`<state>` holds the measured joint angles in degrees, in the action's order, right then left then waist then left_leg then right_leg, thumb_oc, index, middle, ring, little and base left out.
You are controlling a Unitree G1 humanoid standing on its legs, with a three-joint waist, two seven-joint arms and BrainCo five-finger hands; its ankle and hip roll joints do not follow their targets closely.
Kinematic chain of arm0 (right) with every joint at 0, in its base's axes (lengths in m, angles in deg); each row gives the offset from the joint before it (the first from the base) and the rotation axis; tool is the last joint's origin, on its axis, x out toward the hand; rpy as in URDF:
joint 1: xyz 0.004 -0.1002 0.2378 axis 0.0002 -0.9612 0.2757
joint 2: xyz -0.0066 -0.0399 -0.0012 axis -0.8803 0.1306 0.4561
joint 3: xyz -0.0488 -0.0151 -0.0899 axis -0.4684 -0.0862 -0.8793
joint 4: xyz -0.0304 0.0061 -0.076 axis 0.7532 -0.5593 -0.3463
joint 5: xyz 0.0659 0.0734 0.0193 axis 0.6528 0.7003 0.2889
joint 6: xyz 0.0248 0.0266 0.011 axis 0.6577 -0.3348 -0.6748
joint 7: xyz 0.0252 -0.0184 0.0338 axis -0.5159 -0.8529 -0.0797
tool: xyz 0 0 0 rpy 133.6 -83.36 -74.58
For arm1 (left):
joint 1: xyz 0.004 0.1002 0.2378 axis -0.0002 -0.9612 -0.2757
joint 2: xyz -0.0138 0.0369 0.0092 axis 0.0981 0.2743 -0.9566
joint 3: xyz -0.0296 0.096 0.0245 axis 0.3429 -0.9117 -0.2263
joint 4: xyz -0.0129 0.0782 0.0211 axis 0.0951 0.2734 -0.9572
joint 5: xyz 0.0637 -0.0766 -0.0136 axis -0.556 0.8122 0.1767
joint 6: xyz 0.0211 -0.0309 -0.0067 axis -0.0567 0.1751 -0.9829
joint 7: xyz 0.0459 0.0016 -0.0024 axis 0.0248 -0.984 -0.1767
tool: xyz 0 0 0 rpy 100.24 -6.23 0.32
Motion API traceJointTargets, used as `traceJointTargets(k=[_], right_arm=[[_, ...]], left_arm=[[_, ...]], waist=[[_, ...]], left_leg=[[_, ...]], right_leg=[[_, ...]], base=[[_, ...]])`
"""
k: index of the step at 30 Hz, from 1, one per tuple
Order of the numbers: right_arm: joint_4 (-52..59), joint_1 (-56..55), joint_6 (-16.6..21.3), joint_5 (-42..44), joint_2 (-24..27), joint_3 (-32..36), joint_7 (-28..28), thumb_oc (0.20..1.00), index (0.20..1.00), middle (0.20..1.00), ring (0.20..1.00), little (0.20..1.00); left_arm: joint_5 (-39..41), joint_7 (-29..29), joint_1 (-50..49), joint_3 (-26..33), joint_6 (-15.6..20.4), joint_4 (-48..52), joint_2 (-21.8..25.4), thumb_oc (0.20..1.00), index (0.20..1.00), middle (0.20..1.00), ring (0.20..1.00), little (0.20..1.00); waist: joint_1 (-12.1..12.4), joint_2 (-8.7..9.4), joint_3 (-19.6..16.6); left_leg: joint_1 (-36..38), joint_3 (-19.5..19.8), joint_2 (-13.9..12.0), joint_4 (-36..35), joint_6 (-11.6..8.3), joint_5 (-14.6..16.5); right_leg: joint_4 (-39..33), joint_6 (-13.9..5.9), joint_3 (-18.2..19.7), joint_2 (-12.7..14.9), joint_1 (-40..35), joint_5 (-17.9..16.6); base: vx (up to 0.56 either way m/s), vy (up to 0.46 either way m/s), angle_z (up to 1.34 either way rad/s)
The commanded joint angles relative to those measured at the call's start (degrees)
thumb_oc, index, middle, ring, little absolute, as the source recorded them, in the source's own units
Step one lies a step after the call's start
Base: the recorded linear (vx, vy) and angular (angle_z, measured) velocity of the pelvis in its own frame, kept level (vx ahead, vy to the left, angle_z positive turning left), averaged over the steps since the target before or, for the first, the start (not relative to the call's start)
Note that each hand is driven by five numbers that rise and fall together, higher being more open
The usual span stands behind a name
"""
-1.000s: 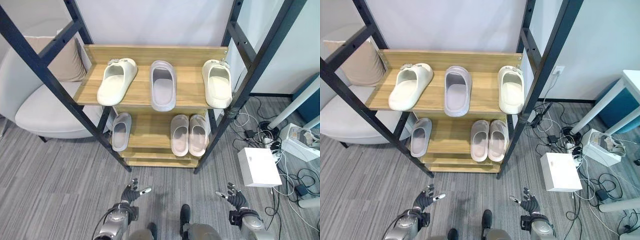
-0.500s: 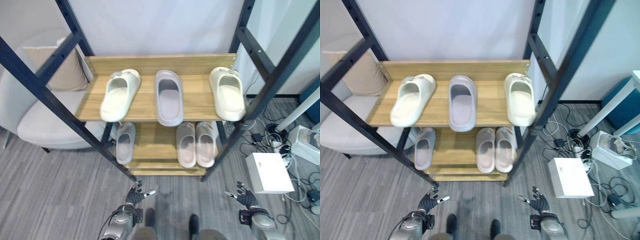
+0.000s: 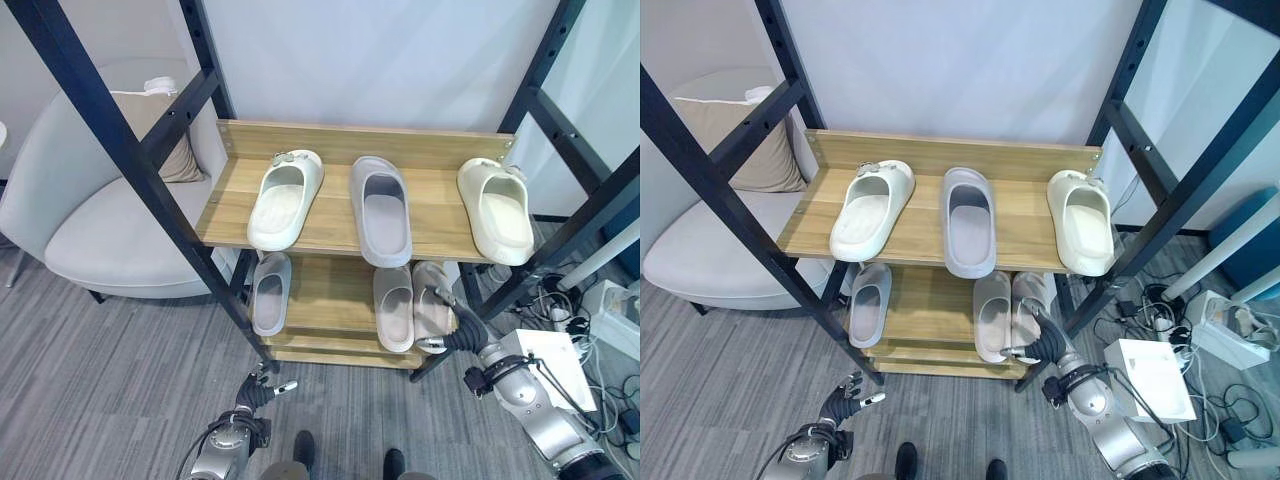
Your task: Arrange the slippers neatly on the shoe rack.
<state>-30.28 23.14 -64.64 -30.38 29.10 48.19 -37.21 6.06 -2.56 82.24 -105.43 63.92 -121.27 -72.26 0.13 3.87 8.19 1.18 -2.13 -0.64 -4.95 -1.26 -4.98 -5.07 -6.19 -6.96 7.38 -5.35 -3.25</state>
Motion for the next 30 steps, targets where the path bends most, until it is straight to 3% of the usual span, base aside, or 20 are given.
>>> traceJointTargets(k=[1, 7, 8, 10, 12, 15, 17, 19, 24, 25, 30], right_arm=[[7.3, -1.0, 3.1, 3.6, 5.0, 1.1, 5.9, 1.0, 1.0, 1.0, 1.0, 1.0], [18.7, -2.9, 4.5, 17.5, 13.5, 1.1, 13.6, 1.0, 1.0, 1.0, 1.0, 1.0], [22.9, -2.4, 5.0, 22.4, 17.9, 1.5, 15.4, 1.0, 1.0, 1.0, 1.0, 1.0], [24.6, -2.2, 5.1, 25.5, 19.7, 1.9, 15.9, 1.0, 1.0, 1.0, 1.0, 1.0], [29.8, -0.5, 6.9, 31.8, 24.6, 5.3, 14.9, 1.0, 1.0, 1.0, 1.0, 1.0], [32.0, 2.2, 8.7, 33.4, 25.7, 9.3, 12.4, 1.0, 1.0, 1.0, 1.0, 1.0], [31.9, 6.8, 10.1, 35.4, 22.3, 14.6, 7.9, 1.0, 1.0, 1.0, 1.0, 1.0], [31.6, 8.2, 10.2, 36.0, 20.2, 15.0, 7.1, 1.0, 1.0, 1.0, 1.0, 1.0], [22.1, 21.8, 8.9, 22.0, 11.8, 11.2, -2.5, 1.0, 1.0, 1.0, 1.0, 1.0], [17.8, 24.8, 7.4, 15.3, 11.0, 9.0, -4.8, 1.0, 1.0, 1.0, 1.0, 1.0], [2.7, 32.7, 3.1, 1.5, 9.7, 3.0, -11.0, 1.0, 1.0, 1.0, 1.0, 1.0]], left_arm=[[-3.3, -0.6, 5.0, 0.7, 1.7, -3.0, -0.6, 1.0, 1.0, 1.0, 1.0, 1.0], [-3.8, -1.9, 4.9, 0.3, 1.8, -3.8, -0.4, 1.0, 1.0, 1.0, 1.0, 1.0], [-3.6, -2.3, 4.4, 0.1, 1.8, -3.5, -0.2, 1.0, 1.0, 1.0, 1.0, 1.0], [-3.5, -2.4, 4.3, 0.0, 1.8, -3.7, -0.3, 1.0, 1.0, 1.0, 1.0, 1.0], [-2.9, -2.2, 3.8, 0.0, 2.2, -4.5, -0.5, 1.0, 1.0, 1.0, 1.0, 1.0], [-2.3, -1.8, 3.4, -0.2, 2.7, -4.9, -1.0, 1.0, 1.0, 1.0, 1.0, 1.0], [-0.5, -1.3, 2.5, -0.8, 3.2, -4.3, -1.3, 1.0, 1.0, 1.0, 1.0, 1.0], [-0.1, -1.0, 2.4, -0.9, 3.3, -4.2, -1.4, 1.0, 1.0, 1.0, 1.0, 1.0], [1.4, -0.2, 1.8, -1.6, 3.1, -3.9, -1.8, 1.0, 1.0, 1.0, 1.0, 1.0], [1.3, -0.4, 1.4, -1.8, 2.9, -3.2, -1.6, 1.0, 1.0, 1.0, 1.0, 1.0], [0.9, -0.5, 1.0, -2.6, 2.6, -3.3, -0.8, 1.0, 1.0, 1.0, 1.0, 1.0]], waist=[[0.5, 0.51, 0.6], [-0.3, 1.05, -0.2], [-0.5, 1.23, -0.5], [-0.6, 1.24, -0.7], [-1.0, 1.24, -1.3], [-1.3, 1.13, -1.8], [-1.6, 0.85, -2.5], [-1.4, 0.82, -2.7], [0.3, 0.82, -2.8], [1.2, 0.95, -2.6], [4.2, 1.58, -1.7]], left_leg=[[1.6, 0.2, -0.7, -0.1, -1.11, 4.5], [1.9, -0.2, -1.2, -0.1, -1.43, 4.5], [2.0, -0.3, -1.4, -0.1, -1.55, 4.5], [2.0, -0.4, -1.4, -0.1, -1.6, 4.5], [2.0, -0.6, -1.6, -0.1, -1.79, 4.4], [2.0, -0.8, -1.6, -0.1, -1.79, 4.4], [2.0, -0.8, -1.6, -0.1, -1.63, 4.5], [2.0, -0.7, -1.5, -0.1, -1.56, 4.6], [2.0, 0.2, -1.3, -0.1, -1.19, 4.8], [2.0, 0.7, -1.1, -0.1, -1.11, 4.8], [1.7, 2.2, -0.7, -0.1, -0.78, 4.7]], right_leg=[[0.1, -2.36, 0.1, 1.3, -0.8, 2.8], [0.1, -2.25, 0.4, 0.9, -0.7, 2.8], [0.1, -2.26, 0.5, 0.8, -0.6, 2.7], [0.1, -2.23, 0.5, 0.8, -0.5, 2.7], [0.1, -2.24, 0.6, 0.6, -0.3, 2.6], [0.1, -2.29, 0.7, 0.6, -0.2, 2.4], [0.1, -2.35, 0.7, 0.7, -0.2, 2.2], [0.1, -2.36, 0.6, 0.7, -0.2, 2.2], [0.1, -2.27, -0.1, 0.9, -0.7, 2.1], [0.1, -2.25, -0.5, 1.0, -0.9, 2.1], [0.1, -2.3, -1.7, 1.1, -1.5, 2.2]], base=[[0.0, 0.018, -0.11], [-0.01, 0.003, -0.05], [-0.01, -0.001, -0.07], [-0.02, -0.001, -0.05], [0.0, 0.0, 0.0], [0.0, 0.0, 0.0], [0.0, 0.008, -0.02], [0.0, 0.0, 0.0], [0.0, 0.007, 0.02], [-0.01, 0.019, 0.13], [0.0, 0.008, 0.15]])
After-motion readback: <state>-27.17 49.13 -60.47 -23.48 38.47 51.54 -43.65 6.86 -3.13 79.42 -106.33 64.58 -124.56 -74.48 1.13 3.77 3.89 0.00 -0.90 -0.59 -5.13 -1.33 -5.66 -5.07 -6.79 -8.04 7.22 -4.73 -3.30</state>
